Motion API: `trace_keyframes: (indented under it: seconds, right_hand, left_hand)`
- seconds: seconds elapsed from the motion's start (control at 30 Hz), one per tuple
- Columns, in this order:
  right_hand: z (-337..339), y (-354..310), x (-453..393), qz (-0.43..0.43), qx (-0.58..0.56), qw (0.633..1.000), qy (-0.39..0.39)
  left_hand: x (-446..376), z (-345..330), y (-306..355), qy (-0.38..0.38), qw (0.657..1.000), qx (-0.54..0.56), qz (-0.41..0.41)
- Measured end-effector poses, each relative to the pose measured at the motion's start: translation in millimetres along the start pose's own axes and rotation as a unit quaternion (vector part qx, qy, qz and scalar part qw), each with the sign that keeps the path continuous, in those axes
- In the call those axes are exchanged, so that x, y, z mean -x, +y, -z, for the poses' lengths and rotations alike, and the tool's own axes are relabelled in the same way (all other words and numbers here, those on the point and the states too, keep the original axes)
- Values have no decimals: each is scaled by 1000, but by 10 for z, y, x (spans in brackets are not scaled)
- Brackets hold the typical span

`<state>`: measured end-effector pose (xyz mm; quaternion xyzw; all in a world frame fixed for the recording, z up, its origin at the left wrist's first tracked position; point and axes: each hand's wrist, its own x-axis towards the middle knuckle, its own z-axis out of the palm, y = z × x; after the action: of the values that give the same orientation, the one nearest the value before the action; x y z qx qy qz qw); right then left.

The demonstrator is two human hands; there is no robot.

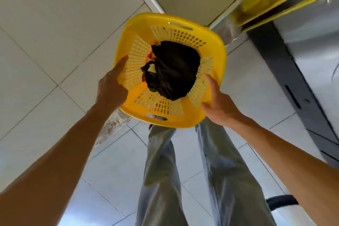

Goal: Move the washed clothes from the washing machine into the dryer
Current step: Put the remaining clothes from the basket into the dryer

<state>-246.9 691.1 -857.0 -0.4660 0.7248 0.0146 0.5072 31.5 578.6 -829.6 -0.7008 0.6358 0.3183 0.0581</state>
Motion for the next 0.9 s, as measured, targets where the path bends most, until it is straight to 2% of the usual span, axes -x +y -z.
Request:
trace_keyframes:
  seconds: [0.1,0.17,0.2,0.27,0.33,0.4,0.43,0.5,0.57,0.63,0.67,0.73,0.8,0.83,0.9]
  right_hand:
    - [210,-136,-44,-49,33,990,-130]
    - [421,-328,-61,-75,49,976,-200]
    - [510,-437,-78,-59,60,977,-198]
    - [632,-669,-136,4,52,989,-140]
    - [619,-863,-313,69,48,993,-82]
    - [445,-958,-630,102,137,984,-50]
    - [314,-960,-815,101,198,974,-42]
    - [4,-895,-1140,67,299,951,-36]
    - [-284,-769,-1400,21,310,949,-51]
    - [-480,-599,-1566,1,246,968,-42]
    - [-536,-517,-1613,7,194,981,-6]
    - [-539,-457,-1593,16,80,993,80]
    - [-443,-483,-1455,-17,-39,995,94]
    - [-353,-519,-1350,-59,-129,987,79]
    - [-121,-603,-1039,-128,-359,924,17]
  left_hand:
    - [-15,-5,-4,13,1000,-7,-7]
    - [4,-5,58,103,994,4,-32]
    - [21,-10,109,157,987,7,-46]
    - [62,-25,256,242,967,22,-80]
    - [113,-83,414,289,949,42,-118]
    - [164,-210,522,283,947,75,-135]
    - [177,-295,550,255,952,107,-130]
    - [194,-478,563,177,964,175,-89]
    - [201,-665,507,109,970,216,-23]
    - [217,-834,414,57,965,251,48]
    - [240,-903,375,35,962,261,73]
    - [299,-988,333,-4,956,282,83]
    - [403,-1005,356,-33,952,292,80]
    - [457,-1013,391,-38,952,293,84]
    - [560,-956,498,-25,935,327,133]
